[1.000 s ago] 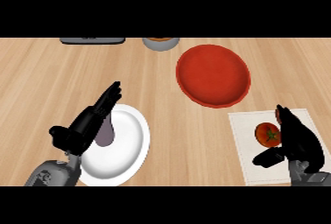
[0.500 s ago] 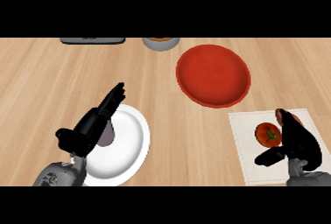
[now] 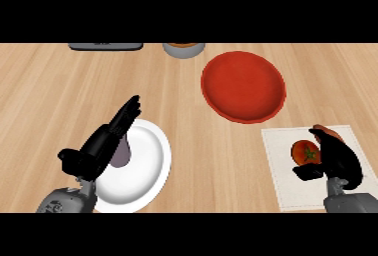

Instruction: Pick the tomato from the placemat and place it in the bowl

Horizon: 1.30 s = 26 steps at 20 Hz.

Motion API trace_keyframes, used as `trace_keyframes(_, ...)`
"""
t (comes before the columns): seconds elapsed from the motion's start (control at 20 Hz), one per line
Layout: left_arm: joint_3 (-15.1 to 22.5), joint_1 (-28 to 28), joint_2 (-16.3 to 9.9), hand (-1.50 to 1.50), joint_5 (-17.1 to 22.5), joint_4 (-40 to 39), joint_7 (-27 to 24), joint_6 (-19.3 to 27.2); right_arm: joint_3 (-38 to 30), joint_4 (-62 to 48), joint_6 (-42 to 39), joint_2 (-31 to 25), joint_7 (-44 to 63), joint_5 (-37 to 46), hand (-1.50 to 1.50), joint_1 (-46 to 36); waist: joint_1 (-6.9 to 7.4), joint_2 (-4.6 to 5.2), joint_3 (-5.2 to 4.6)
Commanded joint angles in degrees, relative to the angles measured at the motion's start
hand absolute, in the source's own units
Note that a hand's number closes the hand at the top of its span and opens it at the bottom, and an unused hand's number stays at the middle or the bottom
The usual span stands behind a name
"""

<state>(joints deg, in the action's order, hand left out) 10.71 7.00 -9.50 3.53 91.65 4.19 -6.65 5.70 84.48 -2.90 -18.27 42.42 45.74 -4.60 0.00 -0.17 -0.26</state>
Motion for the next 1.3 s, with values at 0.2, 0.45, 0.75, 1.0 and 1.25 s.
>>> trace_keyframes(0.2,1.6,-1.6,2.4,0.0,-3.2,4.1,3.5,0.8,-2.6,-9.4,5.1,0.1,-9.1,3.9,1.5,-5.4,0.34,0.2,0.28)
trace_keyframes(0.45,0.2,-3.5,3.2,0.0,-3.2,3.0,2.1,-1.2,-4.7,-7.3,6.7,0.1,-11.7,5.3,1.5,-2.4,0.09,0.15,0.26)
trace_keyframes(0.75,2.1,3.3,3.8,0.0,-2.2,-0.6,1.5,-3.3,22.5,-8.1,-9.8,12.2,-14.4,11.1,1.5,-17.0,7.71,1.29,0.12)
trace_keyframes(1.0,1.9,2.8,4.6,0.0,-2.9,-1.9,1.4,-2.2,28.7,-13.1,-11.3,17.9,-6.3,13.9,1.5,-28.7,4.26,0.78,0.22)
trace_keyframes(1.25,0.4,2.3,4.7,0.0,-3.9,-2.4,0.3,-0.6,34.6,-12.2,-1.9,18.2,3.4,12.3,1.5,-36.2,2.06,0.38,0.24)
